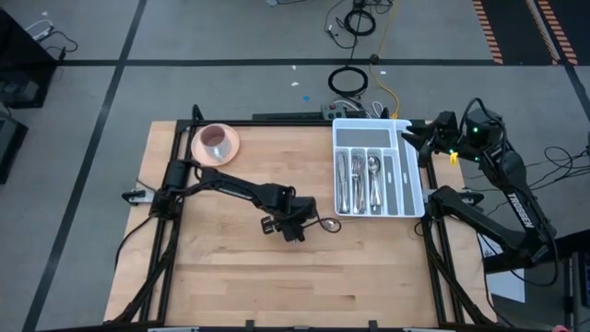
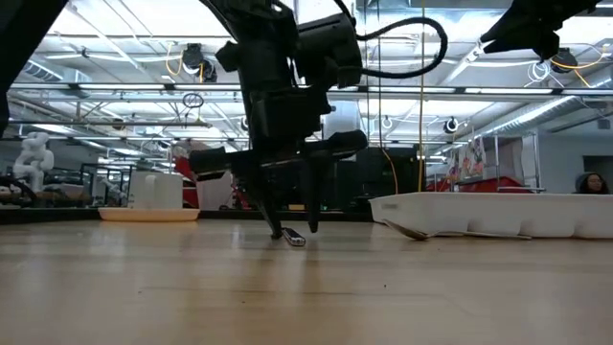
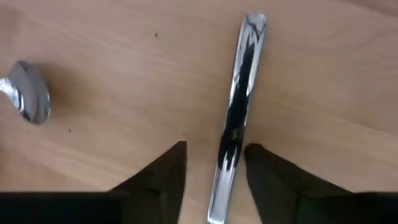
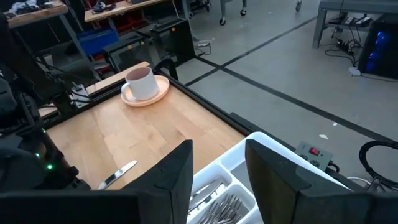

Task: Sort silverware
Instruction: Put the silver knife into the white cutlery tray

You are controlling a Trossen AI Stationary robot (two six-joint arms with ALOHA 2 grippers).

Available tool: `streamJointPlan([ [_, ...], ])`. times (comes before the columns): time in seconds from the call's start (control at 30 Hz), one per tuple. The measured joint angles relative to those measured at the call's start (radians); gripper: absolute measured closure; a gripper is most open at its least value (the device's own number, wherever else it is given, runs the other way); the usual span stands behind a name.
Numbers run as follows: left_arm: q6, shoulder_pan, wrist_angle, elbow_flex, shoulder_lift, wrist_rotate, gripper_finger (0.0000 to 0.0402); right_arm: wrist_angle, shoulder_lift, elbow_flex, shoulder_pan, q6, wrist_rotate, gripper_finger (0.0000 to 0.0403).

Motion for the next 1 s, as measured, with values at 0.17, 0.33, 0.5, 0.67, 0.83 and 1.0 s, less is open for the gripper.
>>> streamJointPlan([
  [0.17, 0.001, 0.020, -0.019, 0.005, 0.046, 0.092, 0.0339, 0.018, -0.002, 0.000, 0.000, 0.022, 0.000, 0.0264],
  [0.33, -0.050, 0.021, 0.032, 0.005, 0.054, 0.109, 0.0378, 0.053, -0.002, 0.000, 0.000, 0.057, -0.005, 0.0264],
  [0.5, -0.244, 0.010, 0.001, 0.040, 0.052, 0.038, 0.0378, 0.072, -0.002, 0.000, 0.000, 0.093, -0.092, 0.0264],
  [0.67, -0.448, 0.005, -0.049, 0.130, 0.023, 0.003, 0.0382, 0.014, -0.002, 0.000, 0.000, 0.098, -0.104, 0.0264],
  [0.83, -0.594, 0.009, -0.106, 0.205, -0.026, -0.008, 0.0400, 0.010, -0.002, 0.000, 0.000, 0.105, -0.103, 0.0264],
  [1.0, -0.682, 0.007, -0.137, 0.230, -0.065, -0.019, 0.0400, -0.022, -0.002, 0.000, 0.000, 0.110, -0.103, 0.0264],
])
